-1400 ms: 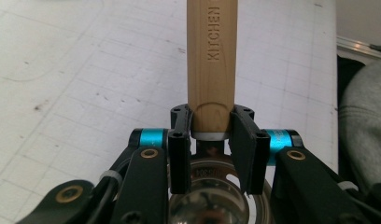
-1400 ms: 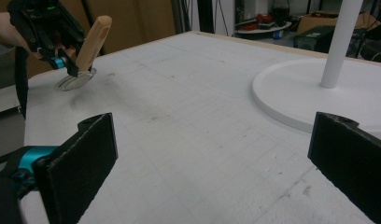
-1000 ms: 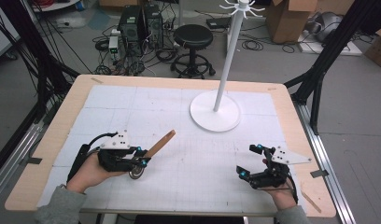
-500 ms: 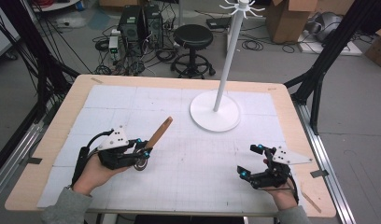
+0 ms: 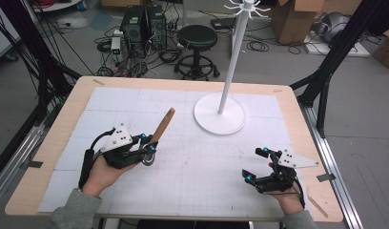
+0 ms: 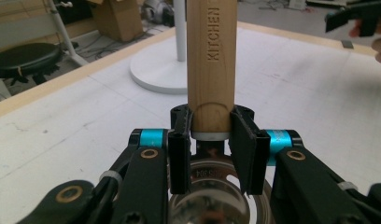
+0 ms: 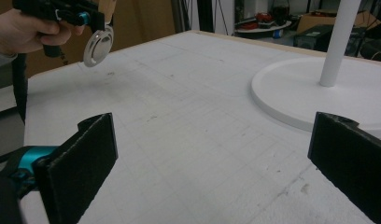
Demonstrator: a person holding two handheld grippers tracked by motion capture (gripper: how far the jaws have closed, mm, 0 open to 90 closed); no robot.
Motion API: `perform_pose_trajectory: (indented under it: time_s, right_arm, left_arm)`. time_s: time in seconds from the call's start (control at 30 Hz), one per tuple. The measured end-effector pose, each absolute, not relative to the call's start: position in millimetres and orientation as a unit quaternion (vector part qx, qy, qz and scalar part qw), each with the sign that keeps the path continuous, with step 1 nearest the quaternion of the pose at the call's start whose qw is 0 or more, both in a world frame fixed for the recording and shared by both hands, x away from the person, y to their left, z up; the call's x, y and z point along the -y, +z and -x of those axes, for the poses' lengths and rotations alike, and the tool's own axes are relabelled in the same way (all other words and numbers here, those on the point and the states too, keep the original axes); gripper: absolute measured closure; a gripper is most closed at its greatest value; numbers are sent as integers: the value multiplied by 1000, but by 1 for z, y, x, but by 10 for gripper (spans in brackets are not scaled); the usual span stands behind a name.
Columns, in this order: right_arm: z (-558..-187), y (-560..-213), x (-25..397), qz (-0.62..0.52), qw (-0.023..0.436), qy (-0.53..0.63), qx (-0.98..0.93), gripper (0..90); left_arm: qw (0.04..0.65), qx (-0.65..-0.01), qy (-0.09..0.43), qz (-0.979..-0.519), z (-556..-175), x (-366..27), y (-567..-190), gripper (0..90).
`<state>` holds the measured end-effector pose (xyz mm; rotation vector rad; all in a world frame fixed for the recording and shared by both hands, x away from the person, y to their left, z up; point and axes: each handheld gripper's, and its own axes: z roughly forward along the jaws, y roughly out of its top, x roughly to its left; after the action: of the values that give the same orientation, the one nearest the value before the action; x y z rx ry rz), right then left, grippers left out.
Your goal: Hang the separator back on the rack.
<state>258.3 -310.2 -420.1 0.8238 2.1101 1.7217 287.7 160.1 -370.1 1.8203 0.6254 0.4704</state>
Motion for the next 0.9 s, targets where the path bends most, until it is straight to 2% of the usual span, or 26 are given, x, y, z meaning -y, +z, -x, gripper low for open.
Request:
perform_pose_trajectory:
  time_s: [0.9]
  right_arm:
    - [-259,-420,310,-284,147,601,-733,6]
  left_arm:
    - [577,-293,197,-736,-311,-142,-342,695]
